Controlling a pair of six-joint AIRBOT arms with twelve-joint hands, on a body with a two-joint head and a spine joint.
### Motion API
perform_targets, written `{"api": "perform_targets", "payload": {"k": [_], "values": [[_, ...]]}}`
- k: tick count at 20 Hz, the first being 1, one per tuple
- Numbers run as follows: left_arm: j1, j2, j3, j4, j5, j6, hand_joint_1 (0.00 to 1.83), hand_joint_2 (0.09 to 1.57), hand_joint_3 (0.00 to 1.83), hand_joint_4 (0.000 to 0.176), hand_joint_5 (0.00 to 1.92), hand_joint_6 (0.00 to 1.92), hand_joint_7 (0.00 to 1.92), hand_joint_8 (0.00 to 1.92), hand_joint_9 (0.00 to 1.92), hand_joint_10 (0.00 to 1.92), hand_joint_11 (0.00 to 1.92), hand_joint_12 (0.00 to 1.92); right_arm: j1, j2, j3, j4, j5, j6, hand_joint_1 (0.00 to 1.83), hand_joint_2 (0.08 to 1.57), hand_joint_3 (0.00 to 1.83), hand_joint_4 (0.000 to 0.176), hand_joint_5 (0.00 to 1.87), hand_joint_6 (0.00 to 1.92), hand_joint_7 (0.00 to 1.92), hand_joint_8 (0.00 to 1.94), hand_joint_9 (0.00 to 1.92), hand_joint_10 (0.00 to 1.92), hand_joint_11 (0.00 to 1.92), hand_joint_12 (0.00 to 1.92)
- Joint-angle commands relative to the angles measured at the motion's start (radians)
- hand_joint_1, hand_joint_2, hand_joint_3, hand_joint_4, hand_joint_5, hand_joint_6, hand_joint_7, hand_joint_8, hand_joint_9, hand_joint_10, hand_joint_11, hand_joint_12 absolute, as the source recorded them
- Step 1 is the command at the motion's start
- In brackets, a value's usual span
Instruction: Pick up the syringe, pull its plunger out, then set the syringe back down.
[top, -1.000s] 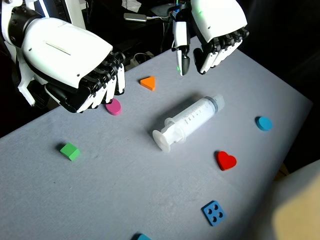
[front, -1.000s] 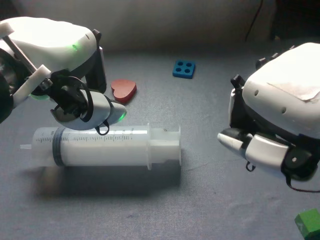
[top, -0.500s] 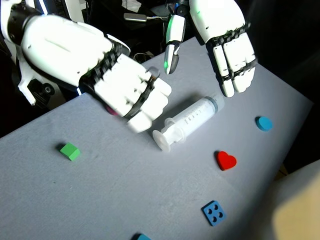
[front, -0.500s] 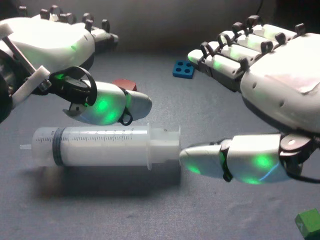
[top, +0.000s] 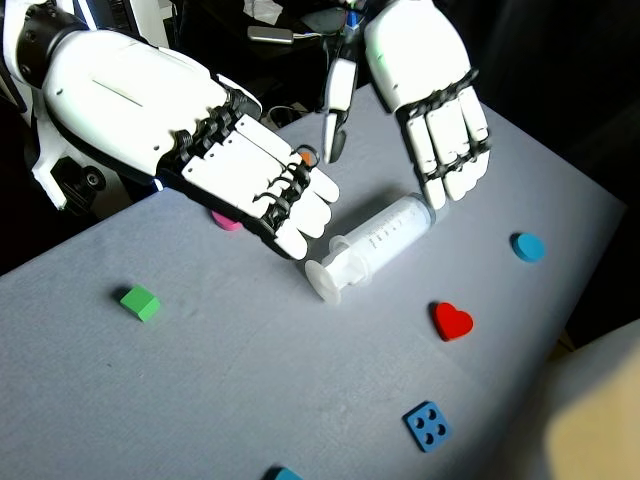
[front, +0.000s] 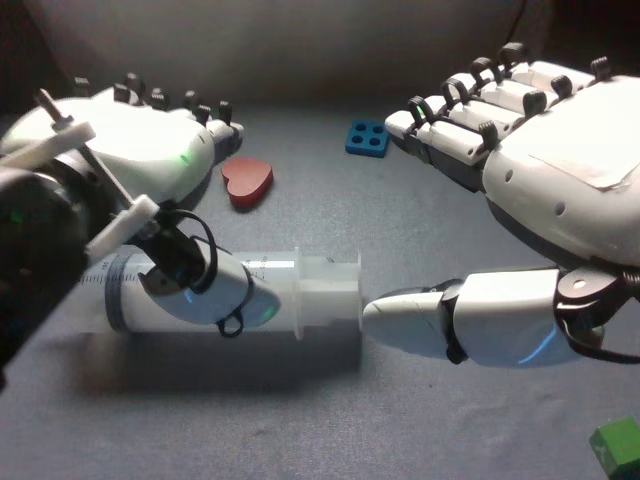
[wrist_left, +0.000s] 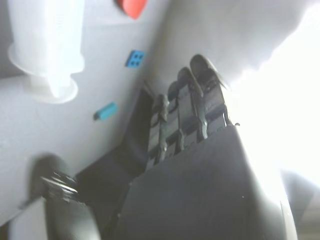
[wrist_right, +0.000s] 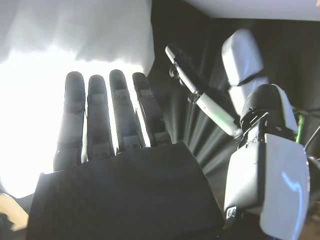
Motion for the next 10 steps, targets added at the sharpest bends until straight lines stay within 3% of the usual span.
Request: {"api": "perform_targets", "payload": {"k": [1, 6, 10], "values": [[0.001, -0.011, 0.004, 0.093, -0.059, -0.023, 0.78, 0.93, 0.0, 0.0, 0.18, 0.01, 0.17, 0.01, 0.2, 0.0, 0.0, 0.66, 0.019, 0.0, 0.002, -0.067, 0.012, 0.0, 0.0, 0.95, 0.0, 0.0, 0.08, 0.0, 0.11, 0.0, 0.08, 0.01, 0.0, 0.4], [0.066, -0.111, 0.034, 0.118, -0.196, -0.142, 0.88, 0.96, 0.0, 0.0, 0.16, 0.0, 0.15, 0.0, 0.19, 0.0, 0.0, 0.65, 0.062, -0.008, 0.01, -0.064, -0.009, -0.014, 0.0, 0.96, 0.0, 0.0, 0.06, 0.0, 0.09, 0.0, 0.05, 0.01, 0.0, 0.31], [0.117, -0.167, 0.068, 0.143, -0.201, -0.183, 0.9, 0.97, 0.0, 0.0, 0.12, 0.0, 0.13, 0.0, 0.17, 0.0, 0.0, 0.63, 0.069, -0.019, 0.01, -0.064, -0.013, -0.019, 0.0, 0.96, 0.0, 0.0, 0.07, 0.0, 0.11, 0.0, 0.06, 0.01, 0.0, 0.38]]}}
